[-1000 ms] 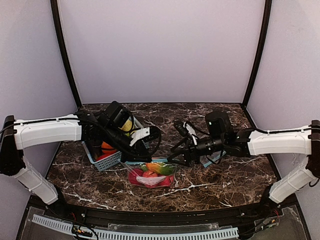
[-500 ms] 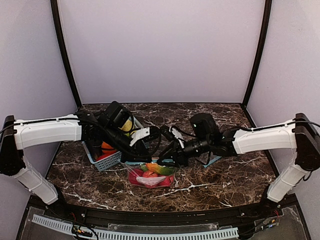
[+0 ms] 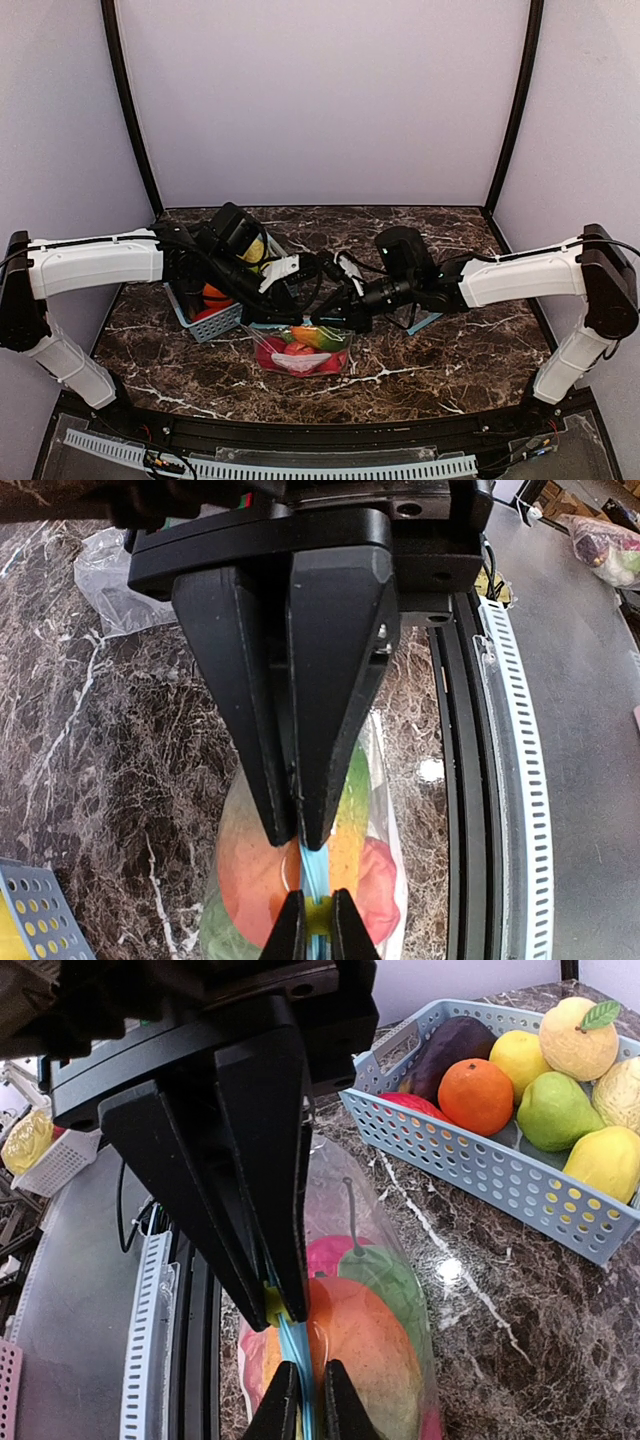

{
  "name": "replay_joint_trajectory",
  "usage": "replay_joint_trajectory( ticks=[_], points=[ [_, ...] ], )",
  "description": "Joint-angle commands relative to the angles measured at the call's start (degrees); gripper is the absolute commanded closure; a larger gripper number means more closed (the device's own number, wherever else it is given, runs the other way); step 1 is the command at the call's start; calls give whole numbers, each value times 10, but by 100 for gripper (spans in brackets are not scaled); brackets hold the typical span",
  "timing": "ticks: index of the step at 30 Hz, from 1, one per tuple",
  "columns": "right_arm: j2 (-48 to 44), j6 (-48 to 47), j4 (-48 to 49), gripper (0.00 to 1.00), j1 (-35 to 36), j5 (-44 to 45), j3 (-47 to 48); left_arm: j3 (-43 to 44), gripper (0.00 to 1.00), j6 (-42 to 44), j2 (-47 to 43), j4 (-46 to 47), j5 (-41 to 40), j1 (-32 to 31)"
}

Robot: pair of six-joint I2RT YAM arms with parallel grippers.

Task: Place the food in the zip-top bag and seal the zipper
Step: Hold the zipper food storage bag at the center of the board, then zip the zipper of the food storage bag.

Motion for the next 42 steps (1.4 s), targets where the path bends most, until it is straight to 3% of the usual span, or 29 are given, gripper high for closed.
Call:
replay_joint_trajectory(
  ticks=[1, 42],
  points=[
    [8, 0, 7, 97, 6, -5, 9, -8, 99, 0, -8, -13, 9, 2],
    [-129, -46, -94, 100, -50, 113, -83, -5, 99, 10, 2, -29, -14, 3]
  ],
)
